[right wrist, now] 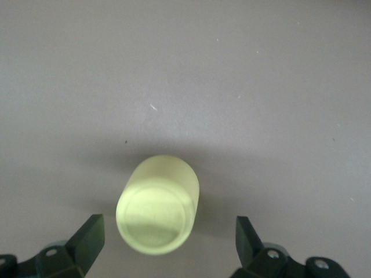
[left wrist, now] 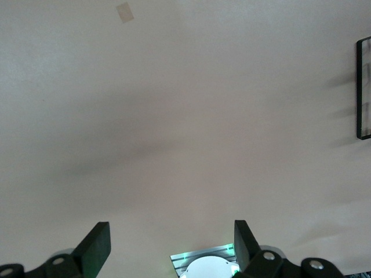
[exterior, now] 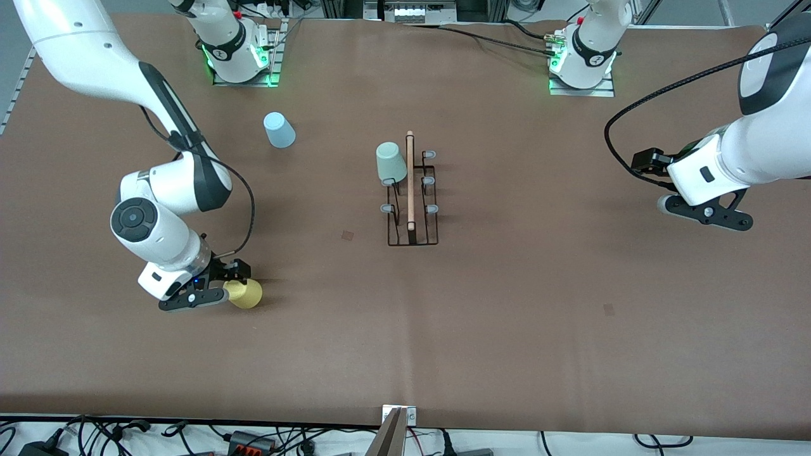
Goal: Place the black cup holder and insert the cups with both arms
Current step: 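Move the right gripper to the yellow cup and grasp it, then carry the yellow cup to the holder and lower it onto a peg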
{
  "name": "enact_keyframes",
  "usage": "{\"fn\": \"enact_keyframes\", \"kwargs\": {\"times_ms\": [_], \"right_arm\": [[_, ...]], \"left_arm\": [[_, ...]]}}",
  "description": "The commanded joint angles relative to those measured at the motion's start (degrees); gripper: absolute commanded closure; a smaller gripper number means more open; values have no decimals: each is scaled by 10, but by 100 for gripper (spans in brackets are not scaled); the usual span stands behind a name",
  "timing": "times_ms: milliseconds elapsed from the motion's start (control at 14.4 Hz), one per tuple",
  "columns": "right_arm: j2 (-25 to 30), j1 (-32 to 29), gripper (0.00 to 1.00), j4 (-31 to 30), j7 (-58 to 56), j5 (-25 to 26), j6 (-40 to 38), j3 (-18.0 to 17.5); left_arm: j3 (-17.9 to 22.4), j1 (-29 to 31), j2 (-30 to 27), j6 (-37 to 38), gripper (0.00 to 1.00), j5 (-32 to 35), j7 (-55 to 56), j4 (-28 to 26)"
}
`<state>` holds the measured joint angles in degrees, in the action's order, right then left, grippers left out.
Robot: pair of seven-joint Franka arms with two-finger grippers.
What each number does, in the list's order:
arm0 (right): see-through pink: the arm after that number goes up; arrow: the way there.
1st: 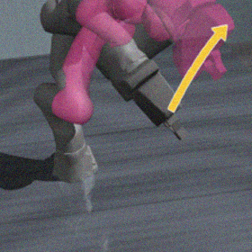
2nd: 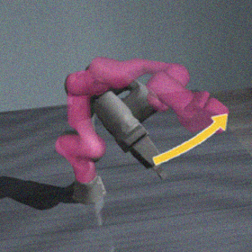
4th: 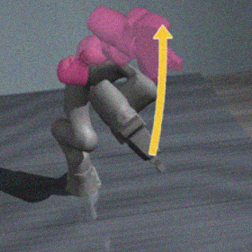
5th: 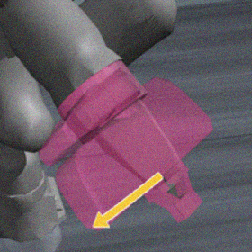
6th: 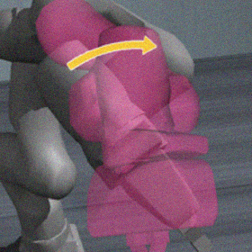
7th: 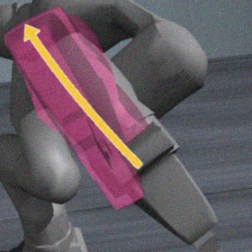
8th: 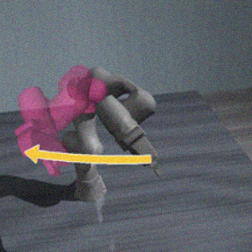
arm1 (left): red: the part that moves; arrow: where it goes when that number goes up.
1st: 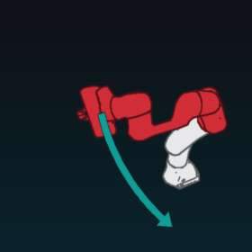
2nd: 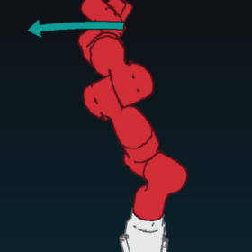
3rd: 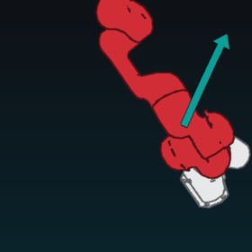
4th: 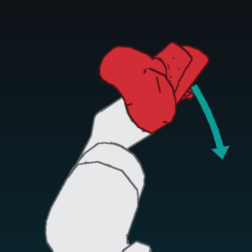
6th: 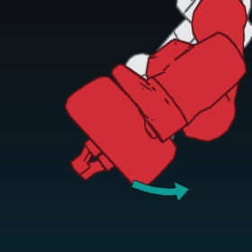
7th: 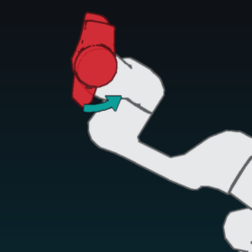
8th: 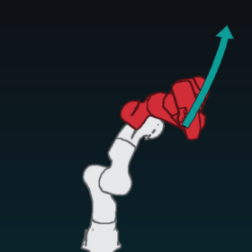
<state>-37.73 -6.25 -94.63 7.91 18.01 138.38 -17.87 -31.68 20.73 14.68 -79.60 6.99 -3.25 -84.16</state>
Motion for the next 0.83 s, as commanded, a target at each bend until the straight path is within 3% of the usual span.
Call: {"fn": "enact_keyframes", "kwargs": {"times_ms": [0,486,555,694,763], "right_arm": [[-21,-6,0,15,-15,-46,21,-6],[-34,-2,0,14,-18,-55,31,-5],[-34,-3,14,15,-18,-55,36,-5],[-35,-2,57,14,-18,-54,36,-5],[-34,-3,72,15,-21,-54,34,-5]], "left_arm": [[-4,1,-6,0,6,-9,9,2],[-4,2,-5,1,1,-10,9,2],[-4,2,-6,1,0,-10,9,2],[-4,2,-5,1,0,-10,9,2],[-4,2,-6,2,0,-10,9,2]]}}
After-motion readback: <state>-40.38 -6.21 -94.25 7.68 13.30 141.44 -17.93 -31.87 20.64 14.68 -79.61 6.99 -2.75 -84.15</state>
